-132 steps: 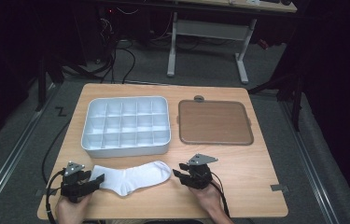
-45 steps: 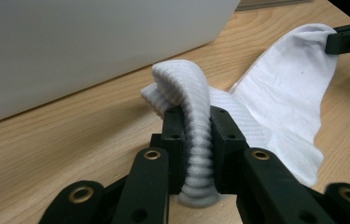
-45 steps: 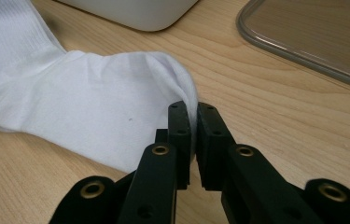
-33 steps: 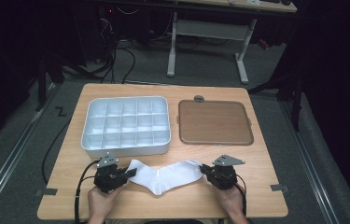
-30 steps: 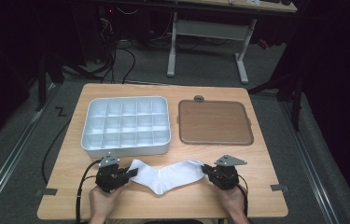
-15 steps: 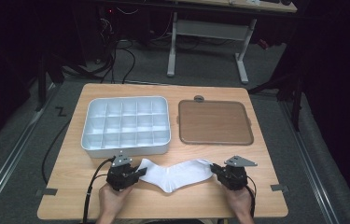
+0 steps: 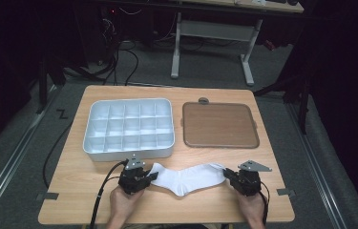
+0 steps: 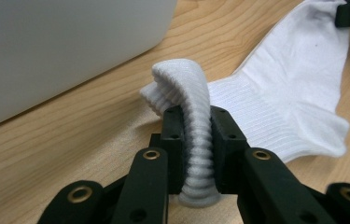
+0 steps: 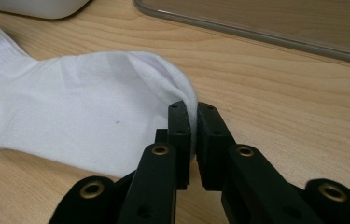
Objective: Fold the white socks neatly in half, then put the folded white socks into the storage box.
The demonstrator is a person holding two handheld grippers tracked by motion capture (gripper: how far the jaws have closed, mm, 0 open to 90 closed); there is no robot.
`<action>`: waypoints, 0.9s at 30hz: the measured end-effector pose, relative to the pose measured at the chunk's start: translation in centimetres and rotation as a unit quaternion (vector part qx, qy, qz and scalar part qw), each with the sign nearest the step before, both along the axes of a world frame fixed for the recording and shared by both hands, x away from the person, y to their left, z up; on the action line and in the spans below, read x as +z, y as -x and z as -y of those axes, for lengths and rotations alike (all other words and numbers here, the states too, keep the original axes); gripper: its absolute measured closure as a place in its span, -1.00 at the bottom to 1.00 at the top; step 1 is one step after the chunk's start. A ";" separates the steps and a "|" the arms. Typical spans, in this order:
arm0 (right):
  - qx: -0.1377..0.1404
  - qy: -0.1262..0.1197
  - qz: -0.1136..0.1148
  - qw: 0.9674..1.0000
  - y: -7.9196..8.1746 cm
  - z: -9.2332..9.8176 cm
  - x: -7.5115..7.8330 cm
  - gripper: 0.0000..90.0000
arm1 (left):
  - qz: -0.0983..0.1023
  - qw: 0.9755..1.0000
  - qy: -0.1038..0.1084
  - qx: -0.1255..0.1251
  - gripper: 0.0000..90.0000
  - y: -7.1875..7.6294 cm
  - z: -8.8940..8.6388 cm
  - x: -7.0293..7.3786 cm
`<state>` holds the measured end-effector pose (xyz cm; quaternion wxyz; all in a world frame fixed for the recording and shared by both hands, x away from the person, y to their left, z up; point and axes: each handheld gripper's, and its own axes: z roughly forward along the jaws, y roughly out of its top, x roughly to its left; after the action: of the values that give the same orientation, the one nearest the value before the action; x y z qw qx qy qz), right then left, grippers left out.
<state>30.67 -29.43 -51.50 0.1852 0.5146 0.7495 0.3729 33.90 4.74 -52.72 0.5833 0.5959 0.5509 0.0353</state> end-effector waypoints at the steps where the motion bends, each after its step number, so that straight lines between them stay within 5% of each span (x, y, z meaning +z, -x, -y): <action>1: 0.001 0.002 0.000 1.000 0.0 0.0 -0.1 0.90 | 0.001 1.000 -0.005 0.000 0.72 0.0 0.0 -0.1; 6: 0.001 0.006 -0.008 1.000 -0.2 -0.2 -0.6 0.90 | 0.003 1.000 -0.024 0.004 0.71 -0.3 0.1 -0.7; 19: 0.003 0.007 -0.014 1.000 -0.3 -0.5 -1.0 0.89 | 0.003 0.999 -0.030 0.018 0.66 -0.6 -0.1 -0.7; 27: -0.015 0.001 0.002 1.000 0.0 -0.2 -0.5 0.48 | 0.000 0.998 -0.012 0.054 0.00 -0.6 -1.5 0.2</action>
<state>30.71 -29.22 -52.02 0.1924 0.5247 0.7420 0.3704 34.53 6.29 -52.52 0.5734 0.5723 0.5816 0.0735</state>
